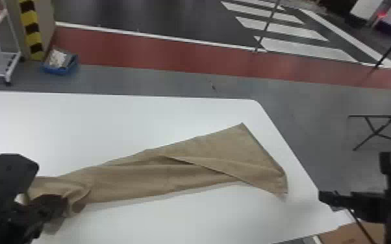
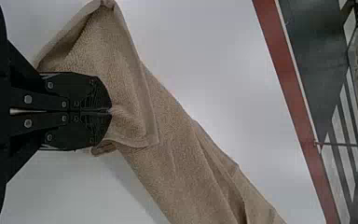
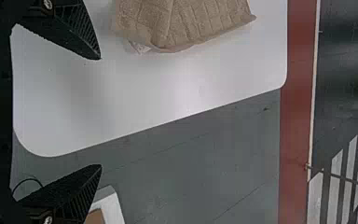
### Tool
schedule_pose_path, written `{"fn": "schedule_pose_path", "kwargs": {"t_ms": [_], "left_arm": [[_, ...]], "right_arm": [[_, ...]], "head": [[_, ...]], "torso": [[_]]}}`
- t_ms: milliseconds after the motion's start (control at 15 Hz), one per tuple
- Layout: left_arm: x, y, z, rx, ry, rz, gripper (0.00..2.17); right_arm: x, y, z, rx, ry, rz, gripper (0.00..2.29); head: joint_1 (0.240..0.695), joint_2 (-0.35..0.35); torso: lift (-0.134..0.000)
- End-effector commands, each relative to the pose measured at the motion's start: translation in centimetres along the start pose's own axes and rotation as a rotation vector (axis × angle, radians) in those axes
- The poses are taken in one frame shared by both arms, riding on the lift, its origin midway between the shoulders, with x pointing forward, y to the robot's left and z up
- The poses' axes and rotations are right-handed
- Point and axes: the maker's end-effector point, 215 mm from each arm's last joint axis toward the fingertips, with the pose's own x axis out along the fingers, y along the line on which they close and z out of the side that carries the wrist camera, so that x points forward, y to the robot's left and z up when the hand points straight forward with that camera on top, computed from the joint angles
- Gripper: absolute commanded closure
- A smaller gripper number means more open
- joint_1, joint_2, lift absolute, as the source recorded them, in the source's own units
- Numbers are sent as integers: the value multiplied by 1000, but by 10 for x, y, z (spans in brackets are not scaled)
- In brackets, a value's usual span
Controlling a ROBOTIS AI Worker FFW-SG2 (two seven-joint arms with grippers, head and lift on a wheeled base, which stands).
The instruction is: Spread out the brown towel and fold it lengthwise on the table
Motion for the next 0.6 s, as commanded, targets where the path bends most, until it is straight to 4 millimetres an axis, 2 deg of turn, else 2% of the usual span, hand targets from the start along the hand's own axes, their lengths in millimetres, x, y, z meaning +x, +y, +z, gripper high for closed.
{"fn": "schedule_pose_path", "kwargs": {"t_ms": [0, 200, 400, 533], "left_arm": [[-12, -8, 15, -93, -56, -111, 1892], [-52, -20, 30, -345, -97, -348, 1892], [-84, 7, 69, -397, -208, -372, 1889], [-98, 27, 80, -441, -239, -361, 1889]], "right_arm": [[-2, -2, 2, 0, -5, -3, 56], [1, 7, 10, -34, -21, 11, 56], [4, 21, 26, -119, -42, 12, 56], [5, 29, 33, -139, -44, 14, 56]], "head": [[695, -350], [695, -350], [695, -350], [695, -350]], "torso": [[-124], [-124], [-124], [-124]]}}
